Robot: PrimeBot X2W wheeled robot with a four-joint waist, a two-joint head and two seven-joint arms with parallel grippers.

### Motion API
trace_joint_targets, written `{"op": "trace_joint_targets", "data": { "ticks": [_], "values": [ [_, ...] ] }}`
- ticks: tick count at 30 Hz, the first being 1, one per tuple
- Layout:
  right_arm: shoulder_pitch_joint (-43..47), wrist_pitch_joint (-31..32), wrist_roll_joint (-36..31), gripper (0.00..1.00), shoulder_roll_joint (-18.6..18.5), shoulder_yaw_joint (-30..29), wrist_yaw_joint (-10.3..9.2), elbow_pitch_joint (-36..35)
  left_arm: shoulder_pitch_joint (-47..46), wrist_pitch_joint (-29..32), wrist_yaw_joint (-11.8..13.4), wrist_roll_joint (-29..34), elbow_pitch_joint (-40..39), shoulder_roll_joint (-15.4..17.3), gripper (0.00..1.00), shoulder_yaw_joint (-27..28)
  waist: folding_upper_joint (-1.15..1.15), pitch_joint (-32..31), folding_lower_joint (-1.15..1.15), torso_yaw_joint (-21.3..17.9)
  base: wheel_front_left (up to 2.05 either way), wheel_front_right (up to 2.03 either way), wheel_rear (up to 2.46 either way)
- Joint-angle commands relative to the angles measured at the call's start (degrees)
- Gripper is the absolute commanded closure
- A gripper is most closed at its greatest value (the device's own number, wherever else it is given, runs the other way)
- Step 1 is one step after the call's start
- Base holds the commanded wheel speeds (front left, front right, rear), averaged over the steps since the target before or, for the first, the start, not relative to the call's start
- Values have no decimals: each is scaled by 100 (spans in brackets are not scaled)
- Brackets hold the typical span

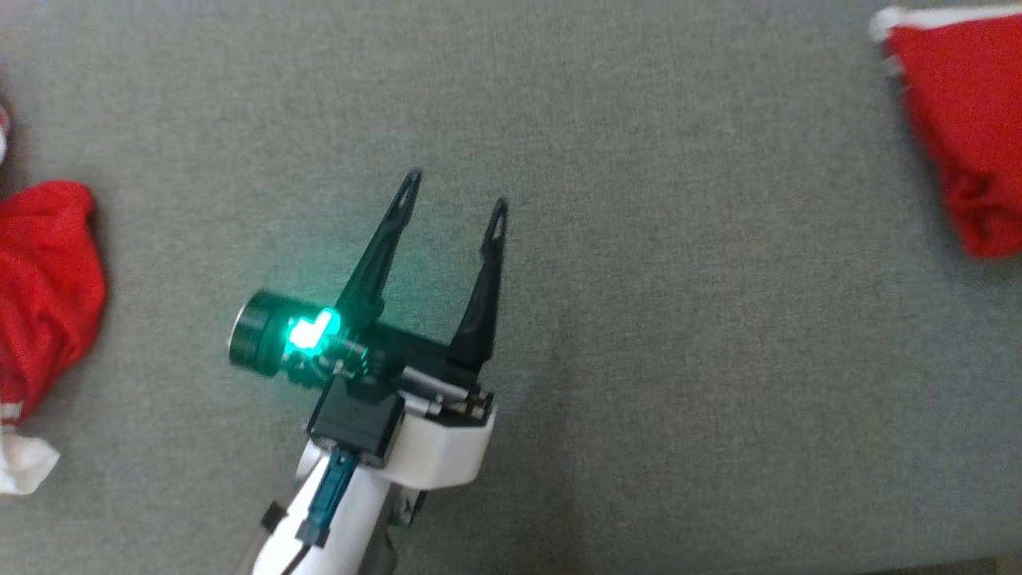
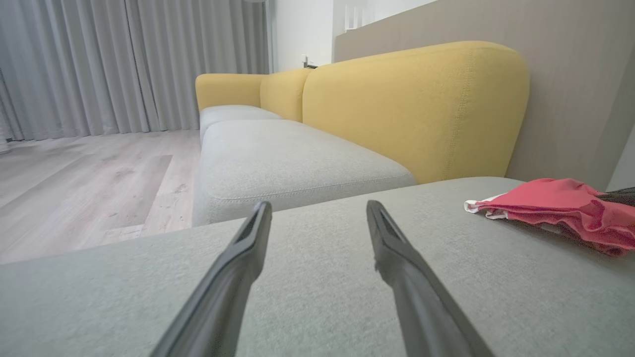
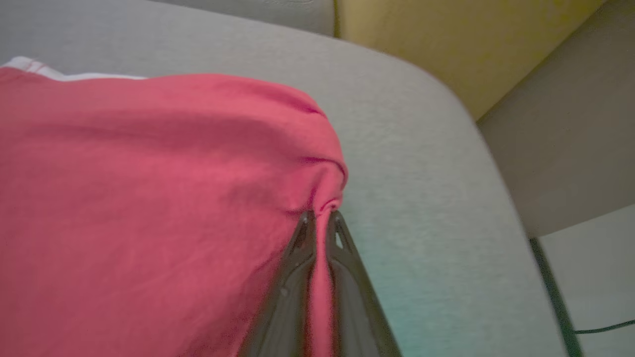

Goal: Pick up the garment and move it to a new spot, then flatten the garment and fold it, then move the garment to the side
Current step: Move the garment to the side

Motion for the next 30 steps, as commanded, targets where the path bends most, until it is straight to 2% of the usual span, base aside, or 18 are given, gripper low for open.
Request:
{"op": "trace_joint_targets", "data": {
  "ticks": [1,5,6,7,10,12,13,15,16,17,19,20,23,30],
  "values": [
    [-41,-153,-156,100,-428,-176,-4,-46,-228,-27,-21,53,-194,-18,0,23,0,340,-1,-73,0,0,0],
    [-136,-272,-689,100,-713,-704,-4,2,-515,-27,16,97,-233,-18,0,-123,0,541,-1,-60,0,0,0],
    [-157,-314,-867,69,-745,-861,-4,3,-560,-27,29,96,-243,-18,0,-146,0,575,-1,-51,0,0,0],
    [-161,-337,-1052,0,-759,-996,-4,-2,-596,-27,39,92,-249,-18,0,-165,0,599,-1,-41,0,0,0],
    [-162,-427,-1703,0,-697,-1441,-4,-51,-664,-27,58,76,-242,-18,0,-193,0,628,-1,-4,0,0,0],
    [-143,-480,-2121,0,-509,-1749,-4,-106,-676,-27,68,52,-202,-18,0,-201,0,574,-1,32,0,0,0],
    [-109,-556,-2490,0,-184,-2025,-4,-219,-648,-27,90,6,-146,-18,0,-190,0,449,-1,64,0,0,0],
    [-43,-669,-2715,0,284,-2195,-4,-394,-576,-27,116,-62,-90,-18,0,-167,0,258,-1,96,0,0,0],
    [-43,-669,-2715,0,284,-2195,-4,-394,-576,-27,116,-62,-90,-18,0,-167,0,258,-1,96,0,0,0],
    [8,-735,-2752,0,539,-2208,-4,-480,-522,-27,134,-101,-60,-18,0,-147,0,144,-1,111,0,0,0],
    [140,-851,-2751,0,1004,-2084,-4,-619,-380,-27,173,-189,5,-18,0,-84,0,-106,-1,134,0,0,0],
    [271,-981,-2713,0,1402,-1878,-4,-709,-213,-27,205,-277,64,-18,0,14,0,-371,-1,147,0,0,0],
    [478,-1207,-2521,0,1924,-1409,-4,-681,63,-27,237,-430,134,-18,0,190,0,-786,-1,168,0,0,0],
    [862,-1860,-1671,0,2601,-277,-4,-210,745,-27,268,-747,249,-18,0,614,0,-1717,-1,245,0,0,0]
  ]
}}
